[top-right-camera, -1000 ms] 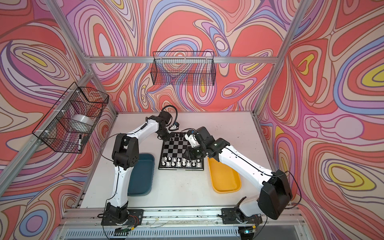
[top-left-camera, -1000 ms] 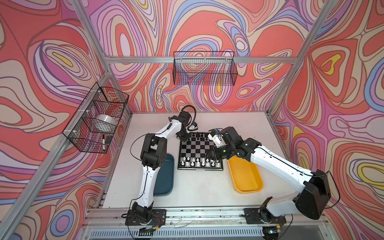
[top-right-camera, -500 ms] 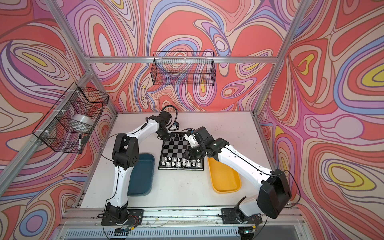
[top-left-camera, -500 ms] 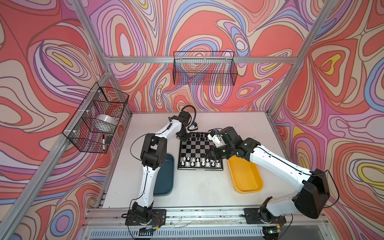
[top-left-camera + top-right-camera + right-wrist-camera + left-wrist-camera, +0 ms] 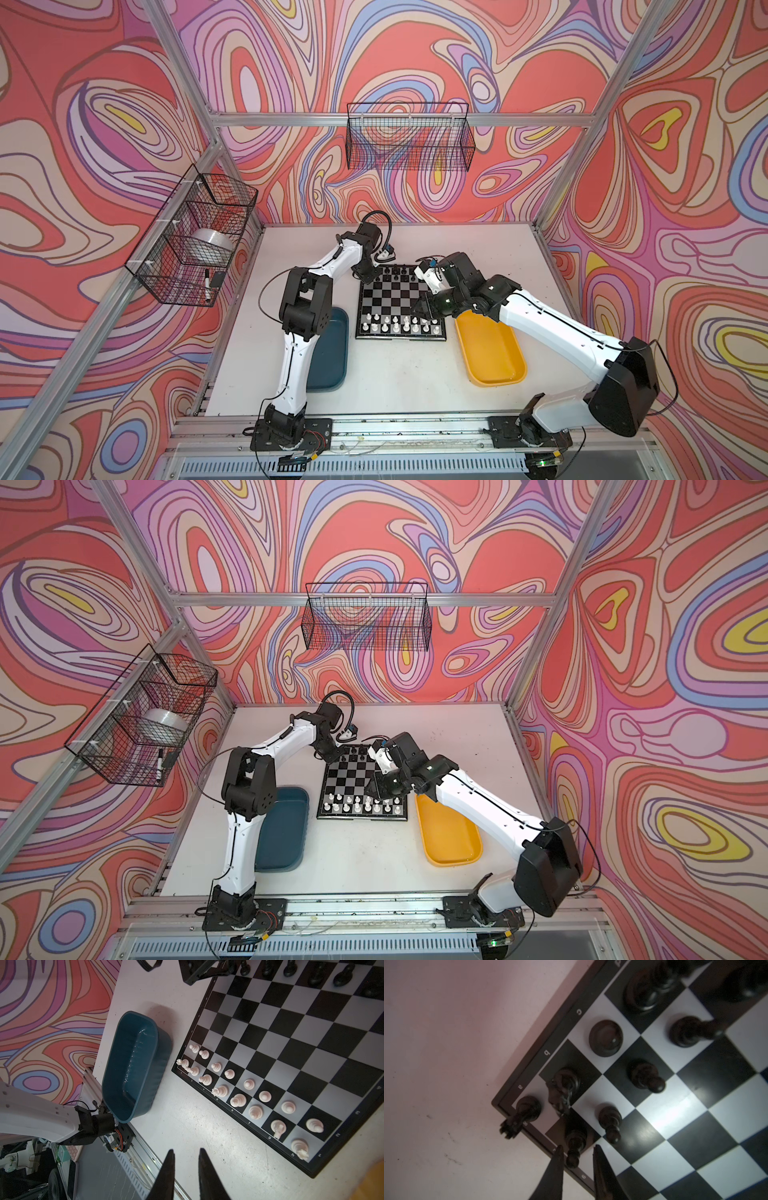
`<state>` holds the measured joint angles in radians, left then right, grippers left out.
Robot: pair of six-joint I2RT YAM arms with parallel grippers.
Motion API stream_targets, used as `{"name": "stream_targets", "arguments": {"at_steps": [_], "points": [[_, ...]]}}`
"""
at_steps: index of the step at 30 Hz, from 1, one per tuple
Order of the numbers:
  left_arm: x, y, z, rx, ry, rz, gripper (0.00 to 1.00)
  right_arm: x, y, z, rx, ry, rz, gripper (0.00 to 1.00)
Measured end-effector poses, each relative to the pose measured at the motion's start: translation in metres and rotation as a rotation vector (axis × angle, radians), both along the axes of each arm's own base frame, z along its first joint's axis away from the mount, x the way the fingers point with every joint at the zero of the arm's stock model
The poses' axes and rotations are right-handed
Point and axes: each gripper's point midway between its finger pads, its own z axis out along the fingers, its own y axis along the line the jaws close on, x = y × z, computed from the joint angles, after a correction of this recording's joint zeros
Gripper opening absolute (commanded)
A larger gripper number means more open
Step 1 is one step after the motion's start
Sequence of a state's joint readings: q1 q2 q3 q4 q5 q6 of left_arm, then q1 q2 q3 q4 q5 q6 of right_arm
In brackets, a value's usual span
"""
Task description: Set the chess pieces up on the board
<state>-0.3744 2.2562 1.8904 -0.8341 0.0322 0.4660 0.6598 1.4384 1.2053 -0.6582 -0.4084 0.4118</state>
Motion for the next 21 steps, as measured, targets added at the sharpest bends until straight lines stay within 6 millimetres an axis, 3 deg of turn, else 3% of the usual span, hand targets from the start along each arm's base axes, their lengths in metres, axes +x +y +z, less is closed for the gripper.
{"name": "stream_targets", "arguments": {"at_steps": [8,14,21], "points": [[-0.006,0.002,0.011,-0.005,-0.01,0.003,0.29,0.001,0.001,0.002,0.003,-0.004,0.0,0.23],[-0.018,0.007,0.017,-0.004,-0.004,0.006,0.32,0.003,0.002,0.006,0.009,-0.017,-0.001,0.3],[-0.033,0.014,0.047,-0.017,-0.039,0.009,0.39,0.015,0.002,0.019,0.009,-0.074,-0.027,0.4]]}}
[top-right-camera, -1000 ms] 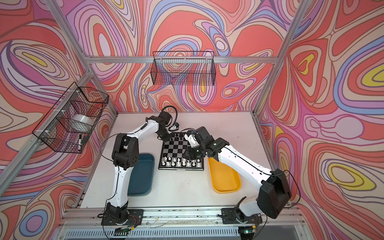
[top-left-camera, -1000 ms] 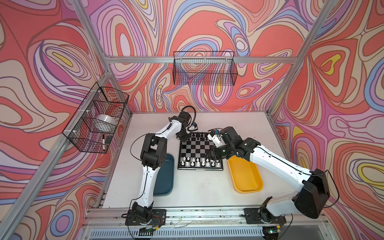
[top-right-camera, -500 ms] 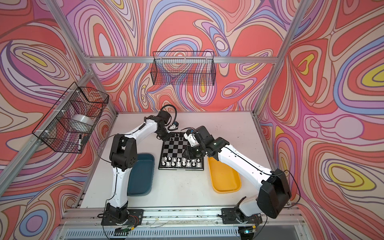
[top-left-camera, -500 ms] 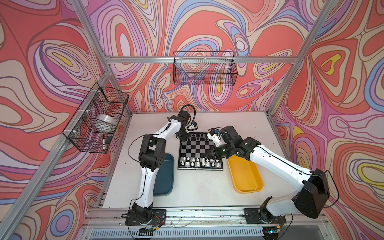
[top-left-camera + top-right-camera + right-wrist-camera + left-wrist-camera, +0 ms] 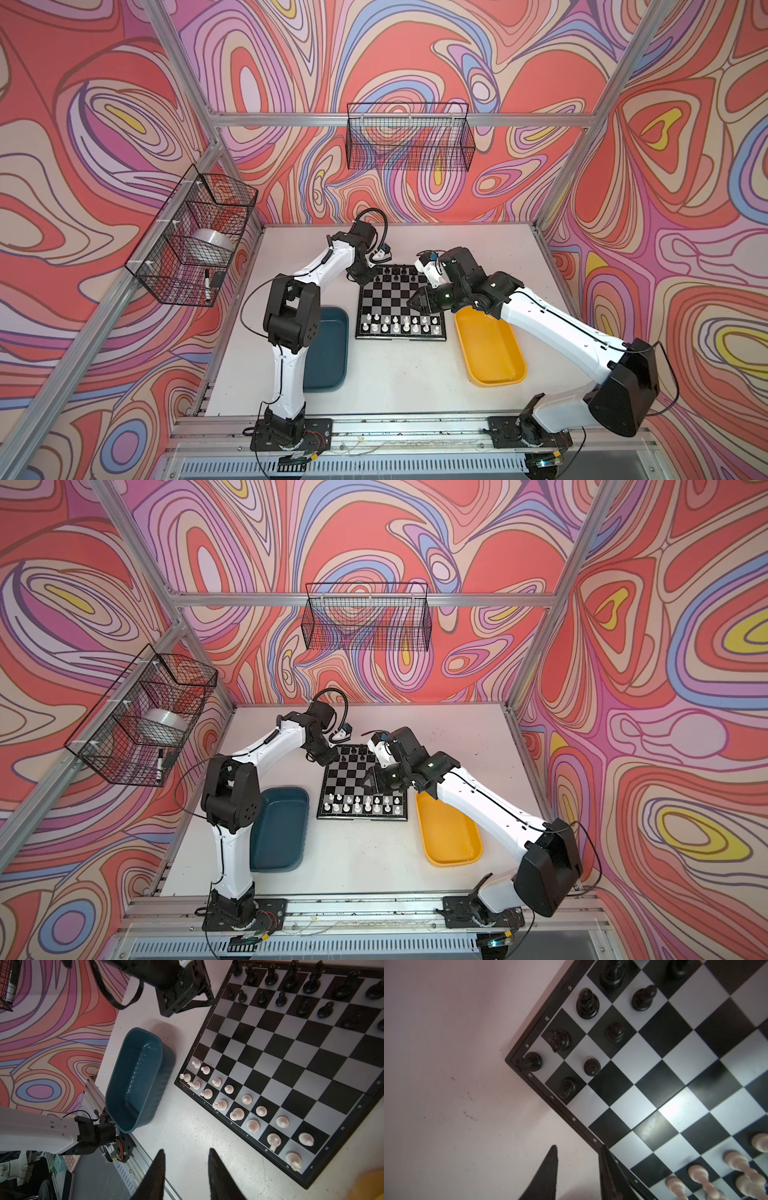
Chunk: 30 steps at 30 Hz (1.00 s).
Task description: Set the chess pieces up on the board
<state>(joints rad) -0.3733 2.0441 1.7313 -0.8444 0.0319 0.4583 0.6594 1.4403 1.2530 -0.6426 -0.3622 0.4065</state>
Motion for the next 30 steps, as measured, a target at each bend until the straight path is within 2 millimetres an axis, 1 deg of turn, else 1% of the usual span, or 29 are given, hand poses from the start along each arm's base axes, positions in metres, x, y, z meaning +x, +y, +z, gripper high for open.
{"name": "stream_targets", "arguments": {"at_steps": [4,7,9,11,13,15,16,17,18,20,23,27,28,30], "points": [[-0.011,0.005,0.032,-0.018,-0.051,0.006,0.44,0.009,-0.006,0.002,-0.015,-0.023,-0.036,0.45],[-0.025,0.011,0.057,-0.031,-0.084,0.016,0.49,0.022,-0.018,0.002,-0.028,-0.037,-0.087,0.48],[-0.036,0.016,0.074,-0.04,-0.114,0.022,0.53,0.037,-0.029,0.004,-0.023,-0.056,-0.137,0.52],[-0.048,0.022,0.087,-0.047,-0.131,0.03,0.58,0.053,-0.041,0.005,-0.008,-0.082,-0.185,0.55],[-0.061,0.029,0.098,-0.058,-0.151,0.041,0.64,0.066,-0.056,0.0,-0.001,-0.094,-0.235,0.58],[-0.074,0.035,0.106,-0.07,-0.167,0.057,0.67,0.077,-0.072,-0.009,0.002,-0.093,-0.284,0.59],[-0.081,0.04,0.111,-0.075,-0.176,0.066,0.71,0.082,-0.079,-0.014,0.003,-0.091,-0.307,0.61],[-0.086,0.044,0.113,-0.081,-0.184,0.077,0.72,0.086,-0.087,-0.018,0.003,-0.092,-0.33,0.64],[-0.091,0.049,0.115,-0.086,-0.188,0.092,0.73,0.09,-0.093,-0.02,0.006,-0.093,-0.349,0.65],[-0.098,0.061,0.115,-0.097,-0.19,0.133,0.75,0.098,-0.103,-0.024,0.013,-0.106,-0.385,0.71],[-0.104,0.083,0.109,-0.116,-0.186,0.223,0.76,0.108,-0.113,-0.025,0.009,-0.168,-0.417,0.75],[-0.106,0.105,0.098,-0.165,-0.207,0.346,0.8,0.118,-0.129,-0.03,-0.046,-0.283,-0.468,0.76],[-0.106,0.109,0.095,-0.18,-0.218,0.376,0.84,0.12,-0.134,-0.032,-0.063,-0.32,-0.484,0.8],[-0.104,0.114,0.089,-0.21,-0.246,0.423,0.98,0.124,-0.146,-0.038,-0.102,-0.384,-0.525,0.88]]}}
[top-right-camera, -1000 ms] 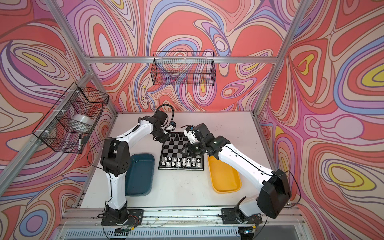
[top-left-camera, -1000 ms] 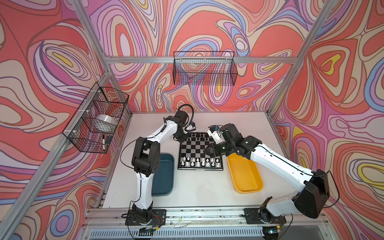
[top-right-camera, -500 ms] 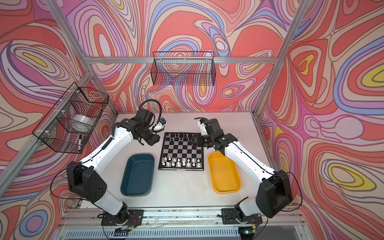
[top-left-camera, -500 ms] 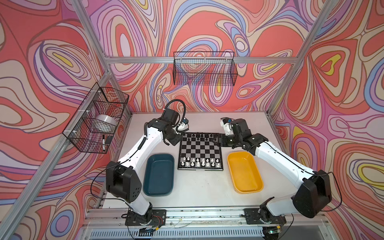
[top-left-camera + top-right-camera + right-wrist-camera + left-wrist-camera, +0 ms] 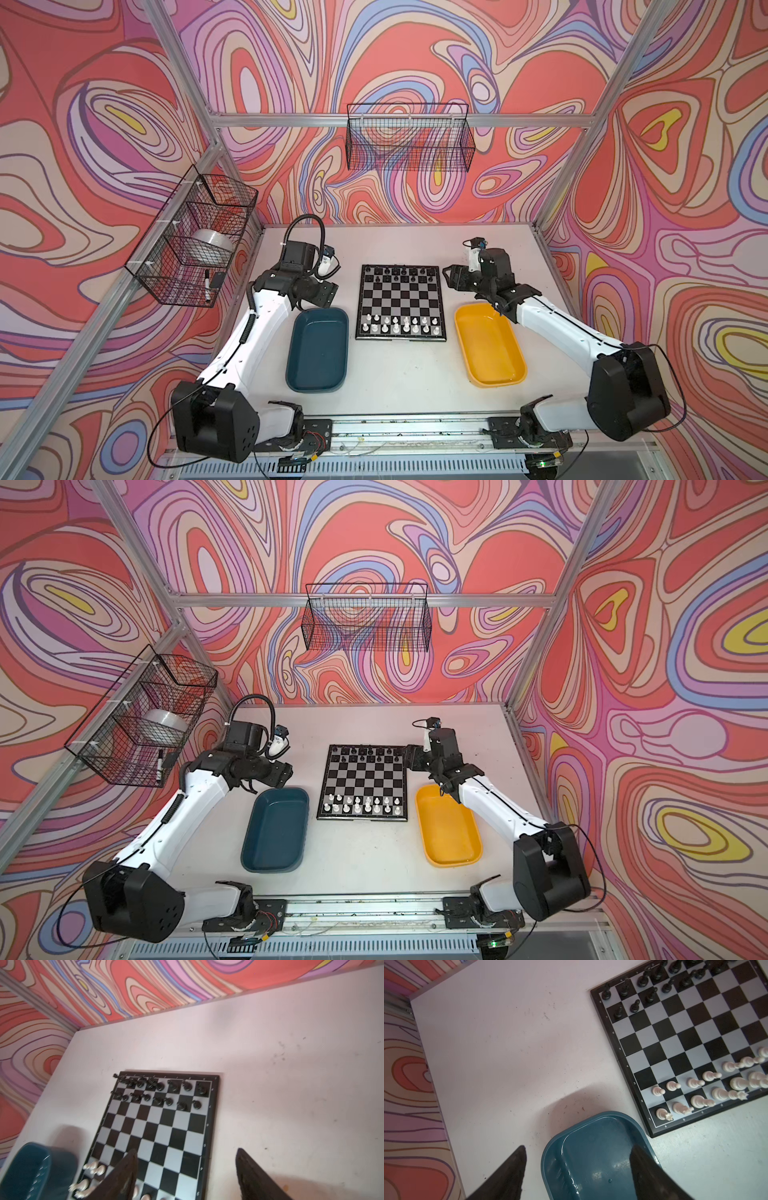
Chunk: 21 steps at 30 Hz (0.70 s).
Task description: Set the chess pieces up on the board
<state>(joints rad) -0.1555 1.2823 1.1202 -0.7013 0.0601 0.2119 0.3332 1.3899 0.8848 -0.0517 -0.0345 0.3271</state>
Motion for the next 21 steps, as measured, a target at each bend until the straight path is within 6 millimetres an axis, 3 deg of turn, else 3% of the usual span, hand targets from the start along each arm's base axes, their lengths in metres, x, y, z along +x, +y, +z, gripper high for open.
{"name": "stream_targets", "arguments": {"at_steps": [4,12,21], "points": [[0.008,0.001,-0.017,-0.052,-0.076,0.054,1.0,0.004,-0.026,-0.015,-0.088,-0.067,-0.089,0.89],[0.027,0.017,-0.038,-0.101,-0.259,0.126,1.0,0.015,-0.092,-0.016,-0.196,-0.196,-0.309,0.88],[0.033,0.027,-0.05,-0.157,-0.445,0.169,1.0,0.0,-0.13,-0.043,-0.298,-0.252,-0.385,0.88]]}}
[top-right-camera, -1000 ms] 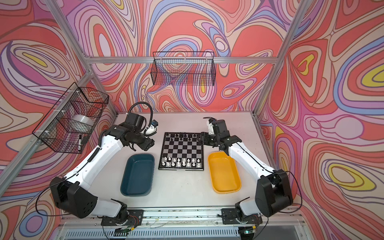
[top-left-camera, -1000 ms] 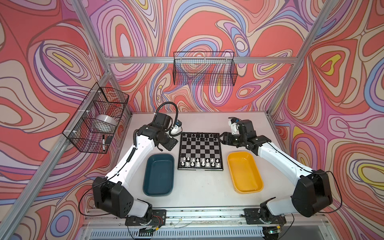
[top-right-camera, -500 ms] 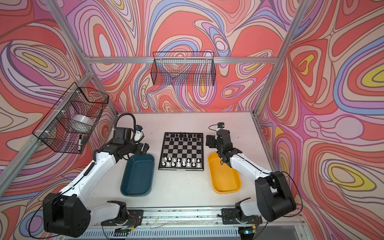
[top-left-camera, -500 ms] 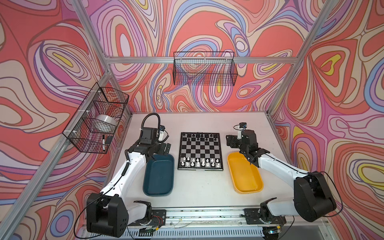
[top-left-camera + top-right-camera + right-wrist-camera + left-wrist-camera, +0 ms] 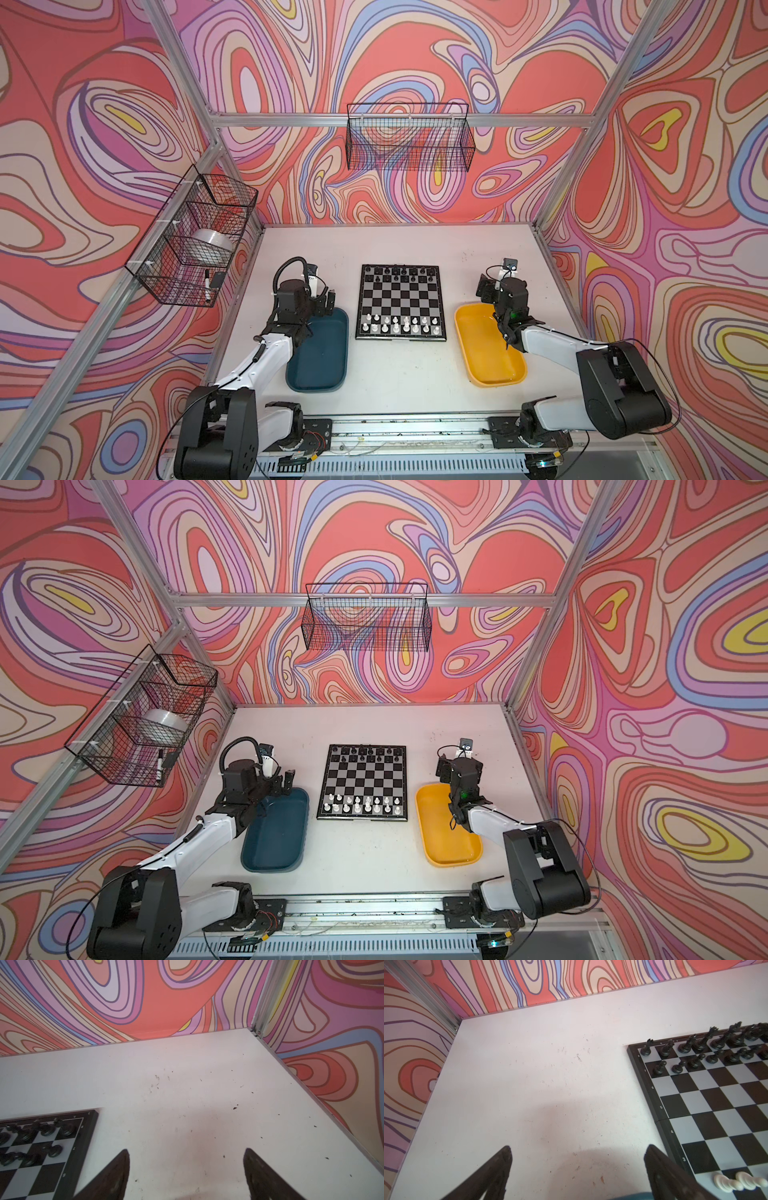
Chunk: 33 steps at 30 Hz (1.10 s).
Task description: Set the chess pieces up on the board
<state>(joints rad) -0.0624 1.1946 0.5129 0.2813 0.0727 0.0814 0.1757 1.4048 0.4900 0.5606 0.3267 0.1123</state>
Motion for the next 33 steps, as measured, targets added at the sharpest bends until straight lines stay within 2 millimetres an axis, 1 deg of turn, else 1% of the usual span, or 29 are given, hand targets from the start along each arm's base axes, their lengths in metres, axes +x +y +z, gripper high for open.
{"name": "stream_targets", "arguments": {"at_steps": [2,7,10,13,16,20,22,23,25,28,30,33], "points": [[0.0,0.001,-0.001,-0.012,-0.031,0.003,1.0,-0.002,-0.004,-0.006,-0.018,-0.01,-0.007,0.88],[-0.008,0.002,-0.015,-0.02,-0.046,-0.004,1.0,-0.007,-0.014,-0.022,-0.068,-0.013,-0.034,0.89],[-0.011,0.002,-0.023,-0.024,-0.057,-0.006,1.0,-0.005,-0.017,-0.022,-0.083,-0.041,-0.041,0.89],[-0.013,0.003,-0.033,-0.028,-0.06,-0.007,1.0,-0.001,-0.022,-0.017,-0.088,-0.091,-0.052,0.89],[-0.012,0.005,-0.039,-0.028,-0.072,-0.002,1.0,-0.005,-0.029,-0.018,-0.083,-0.132,-0.067,0.9],[-0.005,0.007,-0.041,-0.04,-0.104,-0.004,1.0,-0.014,-0.039,-0.036,-0.073,-0.129,-0.073,0.91],[-0.001,0.008,-0.047,-0.046,-0.105,-0.002,1.0,-0.015,-0.04,-0.036,-0.064,-0.143,-0.068,0.92],[0.002,0.008,-0.048,-0.058,-0.114,-0.003,1.0,-0.014,-0.04,-0.035,-0.06,-0.16,-0.064,0.95],[0.007,0.01,-0.049,-0.071,-0.141,0.002,1.0,-0.013,-0.04,-0.034,-0.054,-0.177,-0.057,0.96],[0.008,0.011,-0.05,-0.078,-0.146,0.004,1.0,-0.011,-0.04,-0.033,-0.043,-0.184,-0.049,0.98],[0.009,0.01,-0.047,-0.083,-0.162,0.001,1.0,-0.004,-0.041,-0.031,-0.034,-0.18,-0.045,0.98],[0.012,0.01,-0.046,-0.089,-0.156,0.0,1.0,0.013,-0.04,-0.027,-0.025,-0.166,-0.025,0.98]]}}
